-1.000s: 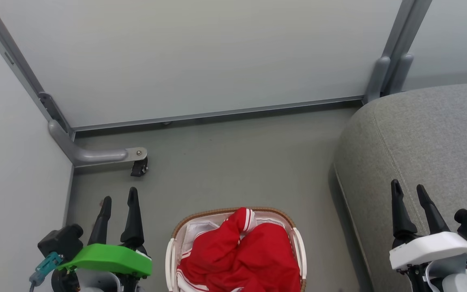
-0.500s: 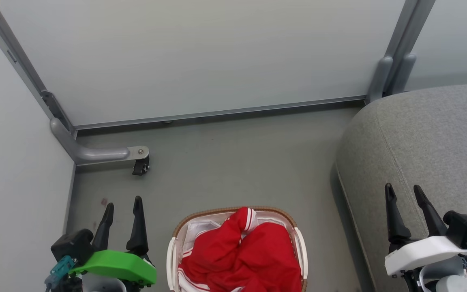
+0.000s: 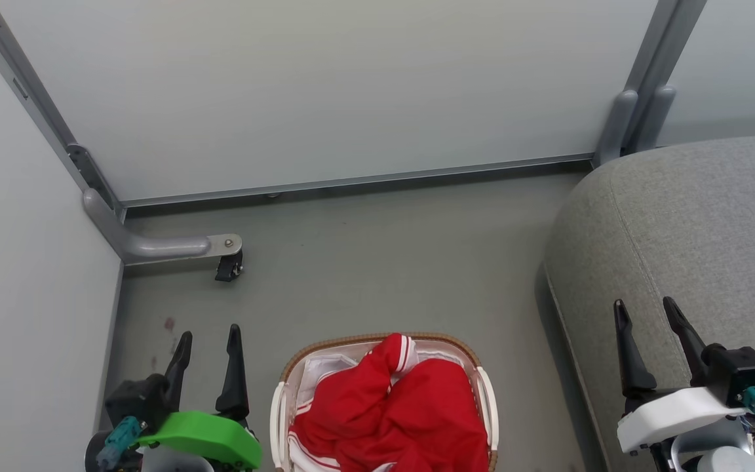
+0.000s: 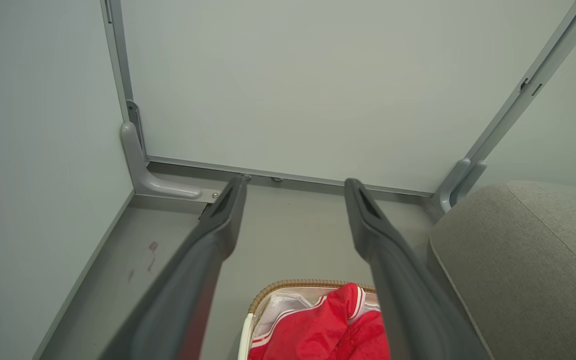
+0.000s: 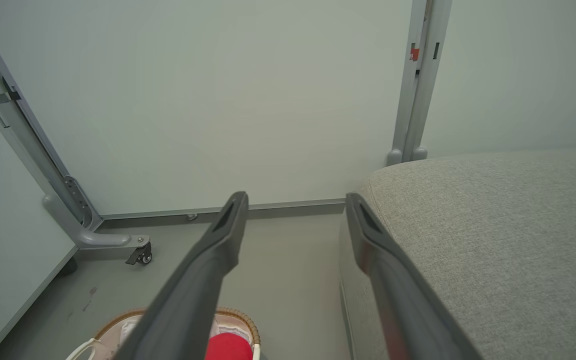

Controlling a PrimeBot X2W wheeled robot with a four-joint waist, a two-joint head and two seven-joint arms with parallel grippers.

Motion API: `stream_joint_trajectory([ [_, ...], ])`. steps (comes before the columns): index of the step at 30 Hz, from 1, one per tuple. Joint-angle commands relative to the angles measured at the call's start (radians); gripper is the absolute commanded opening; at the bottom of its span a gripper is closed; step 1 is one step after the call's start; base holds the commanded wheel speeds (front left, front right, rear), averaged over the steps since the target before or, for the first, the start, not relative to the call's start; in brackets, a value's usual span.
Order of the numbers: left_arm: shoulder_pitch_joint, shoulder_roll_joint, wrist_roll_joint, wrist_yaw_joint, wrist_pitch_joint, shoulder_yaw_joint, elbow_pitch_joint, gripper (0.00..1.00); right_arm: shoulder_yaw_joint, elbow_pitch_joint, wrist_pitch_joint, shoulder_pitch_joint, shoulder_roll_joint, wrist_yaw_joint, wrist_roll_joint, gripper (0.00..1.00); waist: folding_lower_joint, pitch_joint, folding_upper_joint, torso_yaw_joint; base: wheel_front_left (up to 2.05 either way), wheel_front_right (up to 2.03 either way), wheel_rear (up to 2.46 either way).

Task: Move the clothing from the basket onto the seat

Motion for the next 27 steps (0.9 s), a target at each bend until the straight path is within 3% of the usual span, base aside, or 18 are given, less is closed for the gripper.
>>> stream_joint_trajectory([
  [1,-0.01,0.007,0.023,0.003,-0.01,-0.004,-0.001,1.0,0.0,-0.002,-0.011,0.01,-0.006,0.0,-0.024,1.0,0.0,0.0,0.0,0.0,0.0,0.0,0.0],
  [19,-0.001,0.008,0.138,0.01,-0.044,-0.03,0.034,1.0,-0.007,0.009,-0.045,0.026,-0.008,0.0,-0.157,1.0,0.0,-0.005,0.0,0.012,0.0,0.0,0.0],
  [27,0.004,0.008,0.123,0.011,-0.042,-0.026,0.043,1.0,-0.006,0.015,-0.044,0.027,-0.008,0.0,-0.152,1.0,0.0,-0.008,0.0,0.011,0.0,0.0,0.0],
])
